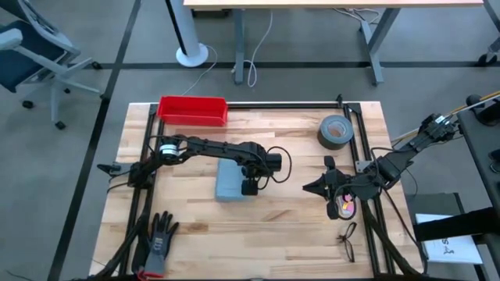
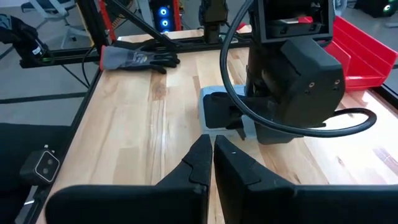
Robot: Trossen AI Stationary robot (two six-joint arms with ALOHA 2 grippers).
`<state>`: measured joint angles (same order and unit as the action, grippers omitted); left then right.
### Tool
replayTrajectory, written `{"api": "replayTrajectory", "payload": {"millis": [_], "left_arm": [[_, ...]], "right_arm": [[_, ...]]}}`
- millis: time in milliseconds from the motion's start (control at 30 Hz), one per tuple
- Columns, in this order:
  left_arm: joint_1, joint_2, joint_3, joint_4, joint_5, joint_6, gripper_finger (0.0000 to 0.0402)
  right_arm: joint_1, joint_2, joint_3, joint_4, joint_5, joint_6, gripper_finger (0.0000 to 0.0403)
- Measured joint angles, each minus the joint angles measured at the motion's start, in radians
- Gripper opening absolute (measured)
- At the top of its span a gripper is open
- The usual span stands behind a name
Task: Prefit tool cases
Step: Open the gray toolbox
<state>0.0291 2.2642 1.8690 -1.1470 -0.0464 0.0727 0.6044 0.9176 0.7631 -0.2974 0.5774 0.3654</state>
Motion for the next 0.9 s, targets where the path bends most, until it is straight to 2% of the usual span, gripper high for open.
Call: {"api": "replayTrajectory", "payload": {"millis": [500, 900], "left_arm": [[-0.007, 0.000, 0.002, -0.064, 0.002, 0.003, 0.0245], [-0.011, 0.000, 0.002, -0.072, 0.002, 0.046, 0.0212]], "right_arm": [[0.000, 0.000, 0.000, 0.000, 0.001, 0.000, 0.0000], [0.000, 0.000, 0.000, 0.000, 0.000, 0.000, 0.0000]]}}
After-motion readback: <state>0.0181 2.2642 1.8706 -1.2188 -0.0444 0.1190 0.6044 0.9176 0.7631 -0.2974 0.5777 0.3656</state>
